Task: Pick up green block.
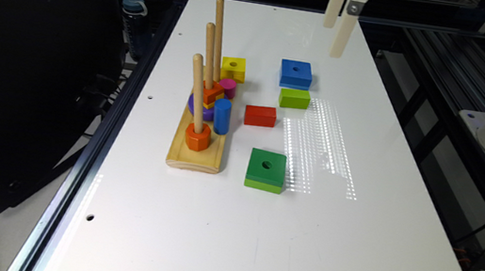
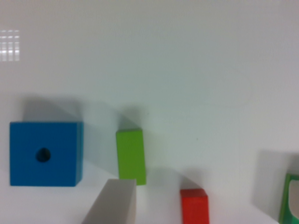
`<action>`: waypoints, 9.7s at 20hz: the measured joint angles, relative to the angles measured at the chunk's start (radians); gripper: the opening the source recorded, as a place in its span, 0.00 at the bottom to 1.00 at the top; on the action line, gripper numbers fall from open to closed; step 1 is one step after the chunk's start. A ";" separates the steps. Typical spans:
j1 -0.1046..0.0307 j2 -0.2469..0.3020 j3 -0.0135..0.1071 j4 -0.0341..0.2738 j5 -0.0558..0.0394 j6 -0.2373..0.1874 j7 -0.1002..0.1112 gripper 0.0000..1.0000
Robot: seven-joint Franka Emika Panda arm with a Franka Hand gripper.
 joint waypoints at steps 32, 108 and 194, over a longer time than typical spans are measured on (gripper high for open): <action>-0.019 0.192 0.231 0.203 -0.0335 -0.002 0.233 1.00; -0.095 0.597 0.356 0.339 -0.3469 0.181 0.509 1.00; -0.091 0.726 0.344 0.327 -0.5117 0.262 0.634 1.00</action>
